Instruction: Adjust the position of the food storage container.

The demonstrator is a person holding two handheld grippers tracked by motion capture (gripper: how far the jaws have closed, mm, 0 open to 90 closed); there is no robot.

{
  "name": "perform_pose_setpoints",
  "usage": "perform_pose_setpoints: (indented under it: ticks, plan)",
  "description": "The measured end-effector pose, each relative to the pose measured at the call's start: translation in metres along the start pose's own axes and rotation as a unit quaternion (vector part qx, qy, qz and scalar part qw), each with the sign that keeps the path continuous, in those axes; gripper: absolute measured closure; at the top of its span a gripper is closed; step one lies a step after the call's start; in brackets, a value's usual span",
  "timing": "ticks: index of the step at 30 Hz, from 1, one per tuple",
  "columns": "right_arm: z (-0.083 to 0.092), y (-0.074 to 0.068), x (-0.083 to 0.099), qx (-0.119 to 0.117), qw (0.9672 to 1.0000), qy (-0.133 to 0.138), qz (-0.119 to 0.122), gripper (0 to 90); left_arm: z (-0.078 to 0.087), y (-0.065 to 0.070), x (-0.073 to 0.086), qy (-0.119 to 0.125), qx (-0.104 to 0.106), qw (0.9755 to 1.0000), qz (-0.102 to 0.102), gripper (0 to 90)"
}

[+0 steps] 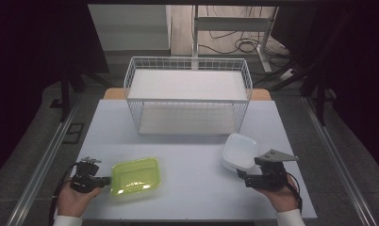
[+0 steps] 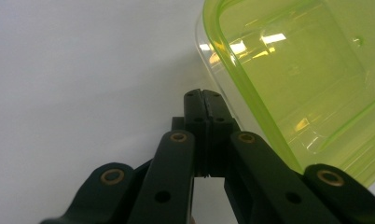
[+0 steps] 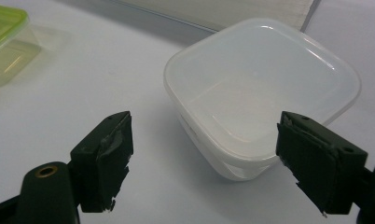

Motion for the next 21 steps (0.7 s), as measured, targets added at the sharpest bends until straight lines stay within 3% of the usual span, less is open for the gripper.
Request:
perform_pose_setpoints:
  ticks: [21]
  plan:
    - [-0.002,-0.002,0.000,-0.001,1.0000,-0.004,0.005,18.9,-0.018,0.033,-0.020,-0.003,0.018,0.9992,-0.035,89.8]
Point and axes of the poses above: each handheld gripper's, and its own axes: z roughly backward along the jaws, x roughly out of its underside, y roughly to its right, the point moved 1 cm from there along -z, roughly forward along the jaws, and after that the axes turned 1 degree about z, right-handed, at the moved point
